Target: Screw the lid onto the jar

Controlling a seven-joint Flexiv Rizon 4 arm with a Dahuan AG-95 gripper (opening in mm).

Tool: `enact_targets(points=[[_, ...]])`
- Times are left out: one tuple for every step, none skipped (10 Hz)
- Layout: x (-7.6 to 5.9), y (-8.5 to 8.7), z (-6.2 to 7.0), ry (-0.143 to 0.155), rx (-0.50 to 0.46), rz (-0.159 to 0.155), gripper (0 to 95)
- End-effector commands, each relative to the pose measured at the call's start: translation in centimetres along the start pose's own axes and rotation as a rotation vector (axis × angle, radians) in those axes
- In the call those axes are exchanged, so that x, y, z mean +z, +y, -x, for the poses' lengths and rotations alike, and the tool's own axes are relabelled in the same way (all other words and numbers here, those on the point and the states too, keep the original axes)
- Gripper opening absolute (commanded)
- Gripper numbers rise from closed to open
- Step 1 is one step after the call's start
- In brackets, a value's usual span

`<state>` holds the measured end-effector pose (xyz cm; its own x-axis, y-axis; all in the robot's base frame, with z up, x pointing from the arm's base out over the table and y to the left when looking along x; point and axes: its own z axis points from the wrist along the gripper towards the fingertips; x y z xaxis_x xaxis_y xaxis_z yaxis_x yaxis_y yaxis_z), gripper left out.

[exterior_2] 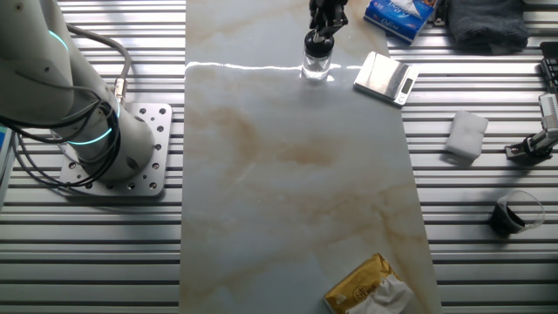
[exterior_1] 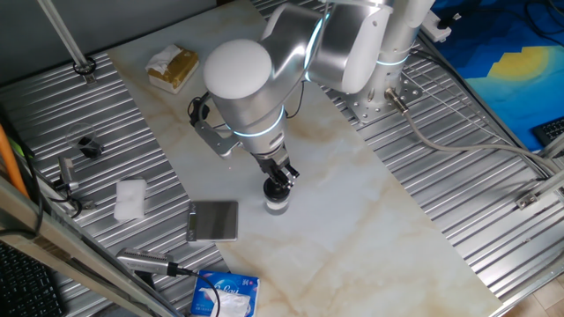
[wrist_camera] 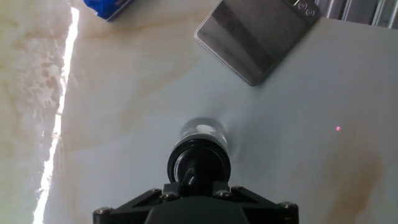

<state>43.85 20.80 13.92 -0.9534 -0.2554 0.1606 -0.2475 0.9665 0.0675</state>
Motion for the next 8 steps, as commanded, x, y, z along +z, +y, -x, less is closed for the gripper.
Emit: enact_targets(points=[[-0.07, 0.02, -0.01, -0.006, -0.015, -0.003, 0.0], [-0.06, 0.01, -0.02, -0.008, -0.019, -0.003, 19.0], [-0.05, 0.01, -0.03, -0.009, -0.018, -0.004, 19.0], [-0.03, 0.00, -0.06, -0.012, -0.020, -0.005, 19.0], [0.00, -0.02, -0.10, -0.015, -0.021, -0.005, 19.0], [0.02, -0.03, -0.11, -0.015, -0.022, -0.006, 19.0], [0.04, -0.03, -0.13, -0.016, -0.024, -0.005, 19.0], [0.04, -0.03, -0.13, -0.017, -0.025, -0.005, 38.0]])
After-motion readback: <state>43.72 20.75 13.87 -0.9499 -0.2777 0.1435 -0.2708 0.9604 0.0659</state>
